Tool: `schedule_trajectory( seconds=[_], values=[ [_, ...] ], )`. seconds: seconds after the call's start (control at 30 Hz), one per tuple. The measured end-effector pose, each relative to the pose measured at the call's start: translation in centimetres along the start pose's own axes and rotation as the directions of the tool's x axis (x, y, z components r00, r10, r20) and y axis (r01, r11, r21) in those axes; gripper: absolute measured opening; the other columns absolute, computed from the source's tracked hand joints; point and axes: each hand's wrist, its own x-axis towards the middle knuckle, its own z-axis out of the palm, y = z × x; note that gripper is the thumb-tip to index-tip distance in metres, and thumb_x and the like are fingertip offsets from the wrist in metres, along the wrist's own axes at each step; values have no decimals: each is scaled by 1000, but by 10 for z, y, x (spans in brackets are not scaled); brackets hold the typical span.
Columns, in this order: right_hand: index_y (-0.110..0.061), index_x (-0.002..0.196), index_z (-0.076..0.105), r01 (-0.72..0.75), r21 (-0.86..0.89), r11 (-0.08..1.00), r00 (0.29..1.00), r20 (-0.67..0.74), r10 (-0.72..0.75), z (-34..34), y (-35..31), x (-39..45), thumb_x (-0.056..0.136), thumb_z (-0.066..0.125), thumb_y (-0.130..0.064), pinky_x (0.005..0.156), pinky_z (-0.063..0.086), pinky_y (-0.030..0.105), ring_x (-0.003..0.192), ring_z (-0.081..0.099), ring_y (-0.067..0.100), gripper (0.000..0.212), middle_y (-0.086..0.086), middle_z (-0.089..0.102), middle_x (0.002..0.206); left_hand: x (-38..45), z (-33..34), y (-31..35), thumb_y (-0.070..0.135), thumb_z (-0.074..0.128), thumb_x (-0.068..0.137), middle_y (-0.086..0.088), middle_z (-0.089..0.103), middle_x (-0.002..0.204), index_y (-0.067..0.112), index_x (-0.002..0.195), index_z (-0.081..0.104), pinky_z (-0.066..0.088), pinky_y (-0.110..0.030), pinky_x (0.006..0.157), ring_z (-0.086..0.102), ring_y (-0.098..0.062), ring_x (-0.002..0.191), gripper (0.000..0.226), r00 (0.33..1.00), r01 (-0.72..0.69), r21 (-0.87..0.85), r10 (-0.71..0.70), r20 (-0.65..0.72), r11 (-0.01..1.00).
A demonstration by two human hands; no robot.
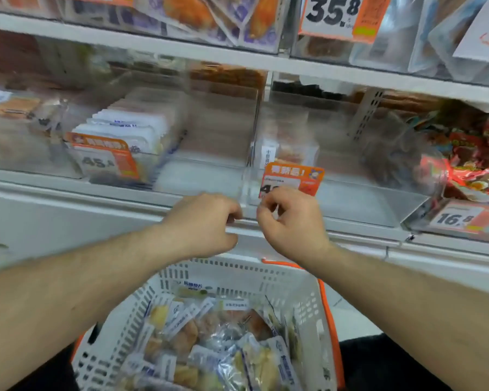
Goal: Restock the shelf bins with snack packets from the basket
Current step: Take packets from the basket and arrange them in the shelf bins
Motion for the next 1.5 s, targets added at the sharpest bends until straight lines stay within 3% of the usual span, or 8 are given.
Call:
schedule_trajectory(
  seconds=[0.13, 0.27, 0.43, 0.63, 0.93, 1.2, 1.33, 1.5],
  values=[
    [-15, 71, 61, -168, -125, 978, 868, 452, 207, 44, 20, -39, 86, 56, -19, 65, 47, 33, 71, 56, 22, 16, 0, 62, 75, -13, 42, -17, 34, 64, 84, 11, 63, 119, 30, 121, 60, 50, -35, 93, 57, -15, 109, 37, 975, 46, -37, -37, 218, 998],
    [-25, 68, 48, 22, -381, 924, 510, 800, 317, 89, 53, -68, 90, 50, -23, 81, 49, 37, 82, 53, 26, 22, 1, 52, 81, -16, 70, -29, 34, 64, 87, 9, 61, 119, 30, 121, 60, 50, -37, 93, 57, -15, 108, 34, 953, 59, -70, -35, 300, 996],
    [-24, 123, 61, 45, -541, 840, 242, 821, 517, 138, 92, -113, 80, 66, -16, 94, 52, 40, 111, 59, 27, 45, 4, 63, 121, -15, 89, -39, 31, 64, 87, 10, 63, 117, 29, 116, 63, 53, -37, 90, 59, -15, 104, 29, 921, 49, -87, -12, 388, 995],
    [-19, 119, 63, 126, -503, 855, 144, 862, 486, 172, 100, -140, 96, 48, -19, 96, 48, 43, 111, 59, 28, 28, 5, 63, 120, -8, 92, -40, 31, 62, 87, 10, 63, 116, 30, 113, 62, 52, -38, 90, 59, -15, 105, 26, 894, 74, -130, -8, 447, 989],
    [-20, 103, 64, 277, -476, 835, 199, 878, 435, 161, 93, -123, 93, 55, -15, 81, 43, 33, 97, 61, 24, 14, 4, 67, 106, -5, 88, -46, 28, 62, 88, 9, 62, 118, 28, 119, 61, 52, -38, 93, 58, -16, 108, 31, 884, 117, -141, -38, 465, 983],
    [-18, 81, 44, -306, -304, 902, 453, 787, 419, 88, 72, -57, 97, 50, -11, 65, 37, 31, 82, 55, 27, 19, 1, 54, 82, -6, 62, -54, 47, 73, 80, 1, 59, 127, 20, 135, 47, 54, -38, 90, 61, -20, 106, 66, 847, 193, -78, -126, 517, 978],
    [-14, 79, 46, -814, 48, 579, 467, 647, 603, 55, 53, -42, 102, 48, -6, 62, 41, 29, 63, 60, 17, 24, 13, 58, 86, -6, 50, -64, 58, 76, 74, -1, 54, 137, 19, 150, 29, 54, -39, 91, 62, -20, 107, 98, 849, 276, -106, -190, 493, 955],
    [-11, 85, 50, -907, 417, 57, 336, 635, 696, 33, 31, -37, 104, 42, -6, 59, 46, 28, 55, 59, 17, 21, 5, 62, 64, -10, 44, -68, 45, 82, 75, -1, 60, 128, 17, 142, 42, 51, -33, 92, 61, -18, 109, 83, 876, 439, -444, -260, 407, 782]
  ],
)
